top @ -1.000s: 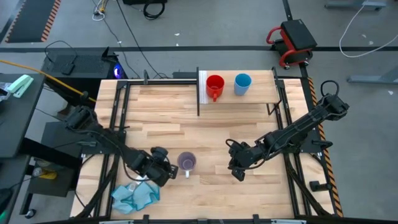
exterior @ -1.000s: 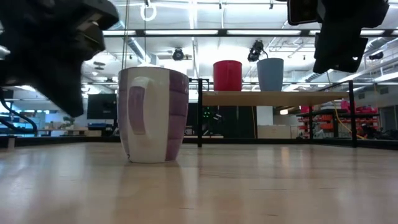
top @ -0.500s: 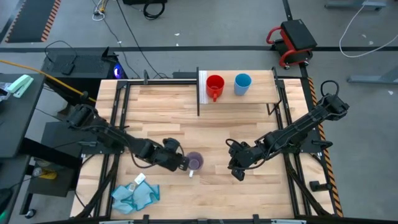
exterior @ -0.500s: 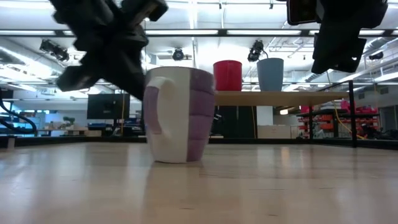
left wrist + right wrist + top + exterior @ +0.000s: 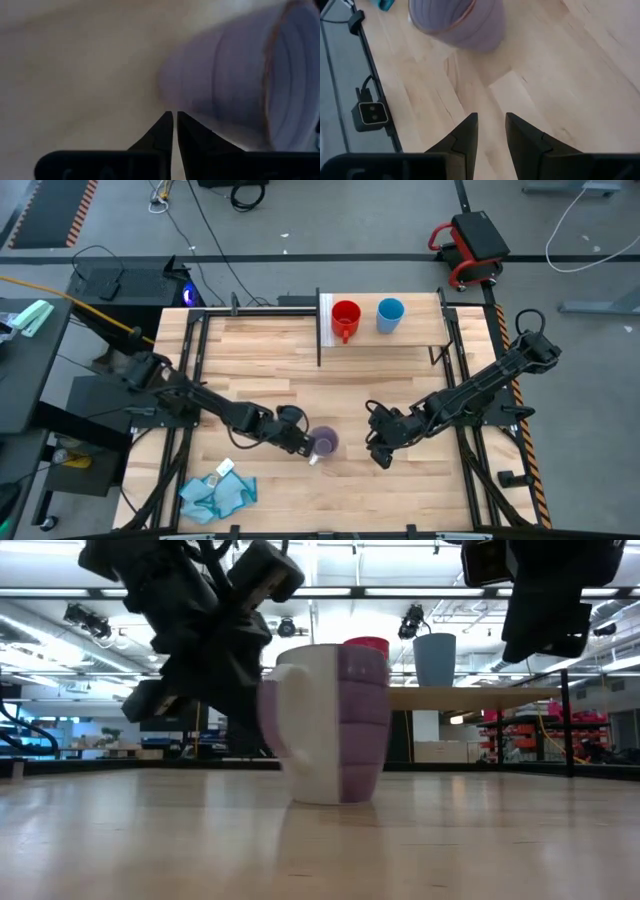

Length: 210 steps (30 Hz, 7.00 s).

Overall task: Stack small to large cups/mugs on shelf
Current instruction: Put the purple mug on the shelf

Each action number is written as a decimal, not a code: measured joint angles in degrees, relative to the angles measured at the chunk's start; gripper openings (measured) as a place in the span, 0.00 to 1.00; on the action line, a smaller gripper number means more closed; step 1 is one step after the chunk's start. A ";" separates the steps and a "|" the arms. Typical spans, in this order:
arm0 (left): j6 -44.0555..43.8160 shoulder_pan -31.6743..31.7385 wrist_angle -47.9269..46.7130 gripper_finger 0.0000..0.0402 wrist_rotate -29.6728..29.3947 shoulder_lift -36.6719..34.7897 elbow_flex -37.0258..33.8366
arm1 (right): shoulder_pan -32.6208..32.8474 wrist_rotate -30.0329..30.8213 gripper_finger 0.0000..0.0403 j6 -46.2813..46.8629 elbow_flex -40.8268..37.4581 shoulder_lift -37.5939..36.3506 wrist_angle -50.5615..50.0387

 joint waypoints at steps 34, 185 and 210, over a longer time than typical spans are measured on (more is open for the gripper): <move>7.38 -0.04 2.73 0.05 2.89 12.46 15.38 | 3.07 1.53 0.26 7.47 1.53 -0.50 -1.97; -1.69 -10.08 -13.29 0.03 -0.60 8.77 15.36 | -61.61 -1.47 0.03 -38.29 46.95 -7.02 -64.78; -1.04 -7.96 -13.36 0.05 -0.74 8.77 15.36 | -81.80 -2.56 0.03 -55.89 38.46 -6.52 -64.83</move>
